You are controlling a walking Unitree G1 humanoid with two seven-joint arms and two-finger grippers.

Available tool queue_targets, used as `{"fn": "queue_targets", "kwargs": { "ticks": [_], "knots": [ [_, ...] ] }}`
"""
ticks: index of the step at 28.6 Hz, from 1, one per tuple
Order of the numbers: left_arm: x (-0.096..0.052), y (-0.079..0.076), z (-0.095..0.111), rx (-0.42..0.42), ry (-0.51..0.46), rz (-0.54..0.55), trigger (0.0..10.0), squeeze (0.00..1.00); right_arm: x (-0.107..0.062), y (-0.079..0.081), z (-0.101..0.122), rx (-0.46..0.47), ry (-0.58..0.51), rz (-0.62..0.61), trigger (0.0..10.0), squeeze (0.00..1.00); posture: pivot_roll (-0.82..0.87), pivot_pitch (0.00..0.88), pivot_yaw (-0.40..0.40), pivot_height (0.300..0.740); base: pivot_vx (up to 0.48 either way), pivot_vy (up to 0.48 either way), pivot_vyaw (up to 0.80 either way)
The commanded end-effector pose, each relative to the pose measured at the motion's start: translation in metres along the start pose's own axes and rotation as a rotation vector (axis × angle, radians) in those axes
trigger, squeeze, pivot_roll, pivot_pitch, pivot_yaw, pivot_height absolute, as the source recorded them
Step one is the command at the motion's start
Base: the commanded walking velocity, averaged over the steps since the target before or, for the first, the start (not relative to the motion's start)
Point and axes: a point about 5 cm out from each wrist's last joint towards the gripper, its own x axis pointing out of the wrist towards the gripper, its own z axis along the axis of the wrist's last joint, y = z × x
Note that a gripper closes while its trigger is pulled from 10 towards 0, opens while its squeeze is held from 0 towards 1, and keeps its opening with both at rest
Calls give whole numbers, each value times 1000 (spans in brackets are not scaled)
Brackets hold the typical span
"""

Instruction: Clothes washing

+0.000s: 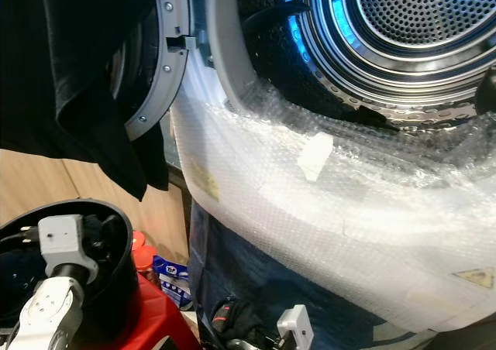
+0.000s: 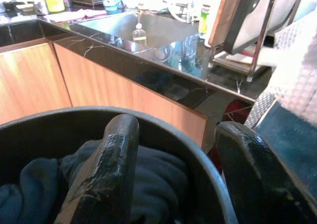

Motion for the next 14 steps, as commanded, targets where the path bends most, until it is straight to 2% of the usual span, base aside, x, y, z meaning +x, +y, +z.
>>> {"fn": "queue_targets", "kwargs": {
  "ticks": [1,4,6,7,8,11,12,14],
  "knots": [
    [-1,4,-6,8,18,19,10000,0,4,13,20,-50,-43,74,0,0,14,12,-39,740,0,0,0],
    [1,3,-8,7,22,11,10000,0,5,28,45,-92,-108,152,0,0,13,11,-37,740,0,0,0],
    [2,3,-10,6,24,11,10000,0,10,39,76,-117,-221,201,0,0,-1,7,-31,740,0,0,0],
    [2,3,-10,6,24,11,10000,0,10,39,76,-117,-221,201,0,0,-1,7,-31,740,0,0,0],
    [3,2,-11,5,26,11,10000,0,12,52,107,-142,-330,264,0,0,-1,7,-31,740,0,0,0],
    [4,1,-13,3,30,13,10000,0,12,67,134,-182,-413,340,0,0,-2,0,-33,740,0,0,0],
    [5,1,-15,-1,32,15,10000,0,15,80,156,-221,-487,400,0,0,-2,0,-34,740,0,0,0],
    [5,0,-15,-2,34,14,10000,0,16,89,175,-234,-564,454,0,0,0,0,-36,740,0,0,0]
  ]
}}
